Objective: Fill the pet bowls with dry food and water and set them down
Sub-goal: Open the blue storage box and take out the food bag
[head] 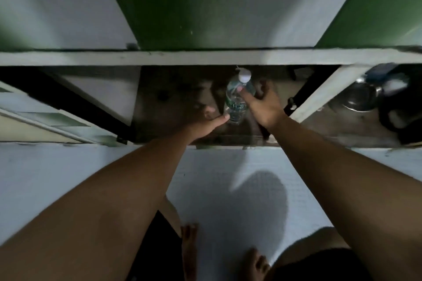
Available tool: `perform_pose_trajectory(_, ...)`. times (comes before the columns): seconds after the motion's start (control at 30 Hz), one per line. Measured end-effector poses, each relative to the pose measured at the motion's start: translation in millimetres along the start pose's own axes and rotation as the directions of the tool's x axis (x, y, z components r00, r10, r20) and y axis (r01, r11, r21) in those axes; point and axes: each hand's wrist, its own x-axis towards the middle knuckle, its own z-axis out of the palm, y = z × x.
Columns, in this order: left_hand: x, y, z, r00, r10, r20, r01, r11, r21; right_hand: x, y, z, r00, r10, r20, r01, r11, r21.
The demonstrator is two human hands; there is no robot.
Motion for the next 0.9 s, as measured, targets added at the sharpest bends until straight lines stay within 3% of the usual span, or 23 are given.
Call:
perform_pose_trajectory(0.13, 55.3, -24.2, 23.7, 1.000, 0.011, 0.005, -0.011, 1.000, 0.015, 40.0, 35.5, 8.7, 0.997, -0.060, 0.044, 0.059, 0.998, 0.025)
perform_pose_trajectory(0.3, 107.0, -26.0, 49.1, 0.992, 0.128, -0.005, -0.127, 0.982, -0.141, 62.1, 57.3, 17.2, 0.987, -0.065, 0.146, 0.045, 0.989, 0.139)
perform_pose_trajectory(0.5, 113.7, -8.8, 57.4, 0.959, 0.274, 0.075, -0.255, 0.947, -0.196, 65.2, 60.6, 20.1, 0.992, -0.056, 0.109, 0.033, 0.979, 0.203)
perform_pose_trajectory(0.7, 98.2, -16.7, 63.5, 0.964, 0.247, 0.100, -0.190, 0.899, -0.395, 53.1, 54.2, 16.6, 0.996, -0.060, 0.063, 0.044, 0.972, 0.229)
perform_pose_trajectory(0.9, 48.6, -14.1, 68.3, 0.979, 0.191, 0.070, -0.144, 0.893, -0.427, 4.5, 35.4, -6.1, 0.998, -0.010, 0.061, -0.004, 0.976, 0.218)
